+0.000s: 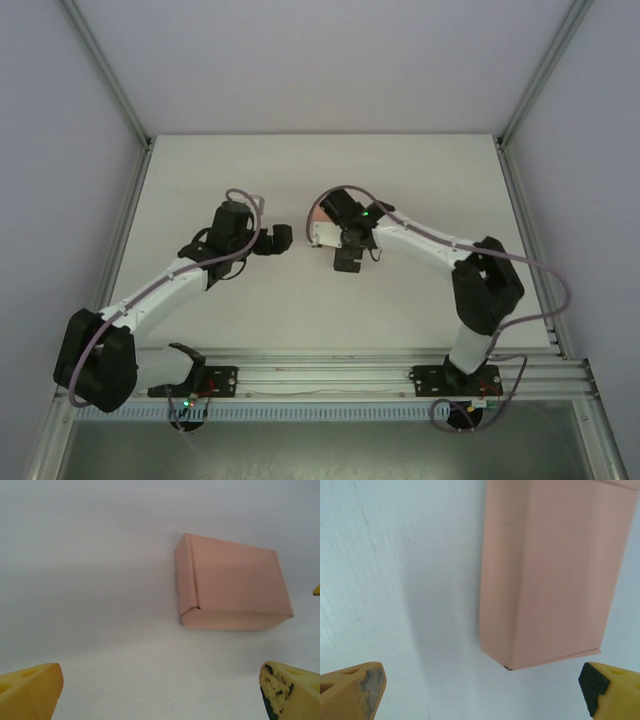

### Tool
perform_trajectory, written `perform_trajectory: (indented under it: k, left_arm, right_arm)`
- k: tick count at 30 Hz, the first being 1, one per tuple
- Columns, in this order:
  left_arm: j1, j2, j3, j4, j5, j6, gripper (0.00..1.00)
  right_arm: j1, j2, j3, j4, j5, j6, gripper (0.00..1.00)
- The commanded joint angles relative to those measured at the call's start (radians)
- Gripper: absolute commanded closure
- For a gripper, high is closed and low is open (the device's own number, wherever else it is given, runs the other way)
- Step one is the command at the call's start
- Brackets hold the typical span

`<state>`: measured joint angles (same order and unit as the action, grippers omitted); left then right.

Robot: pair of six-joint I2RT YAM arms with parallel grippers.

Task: Assemble paper box

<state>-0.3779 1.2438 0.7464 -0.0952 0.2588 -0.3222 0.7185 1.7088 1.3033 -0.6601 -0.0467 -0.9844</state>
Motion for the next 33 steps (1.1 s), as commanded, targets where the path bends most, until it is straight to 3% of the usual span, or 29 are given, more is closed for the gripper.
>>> perform_trajectory:
  k: [1, 4, 10, 15, 23, 33]
  left_arm:
    - [-0.012, 0.061, -0.022, 0.103, 0.157, 0.033, 0.05]
    - [-0.080, 0.124, -0.005, 0.142, 0.169, 0.061, 0.07]
    - [-0.157, 0.275, 0.029, 0.278, 0.191, 0.043, 0.08]
    - [-0.159, 0.389, 0.087, 0.289, 0.182, 0.034, 0.10]
    - [-0.159, 0.506, 0.147, 0.337, 0.169, 0.034, 0.10]
    - [-0.157, 0.604, 0.237, 0.314, 0.182, 0.049, 0.10]
  right_arm:
    - [-0.121, -0.081, -0.040, 0.180, -0.132, 0.161, 0.00]
    - [-0.236, -0.040, 0.043, 0.242, -0.206, 0.396, 0.03]
    - [-0.328, 0.224, 0.332, 0.067, -0.311, 0.635, 0.14]
    - [-0.334, 0.429, 0.555, -0.086, -0.402, 0.610, 0.19]
    - [-0.334, 0.640, 0.784, -0.174, -0.519, 0.621, 0.22]
    - [-0.329, 0.708, 0.781, -0.316, -0.658, 0.570, 0.36]
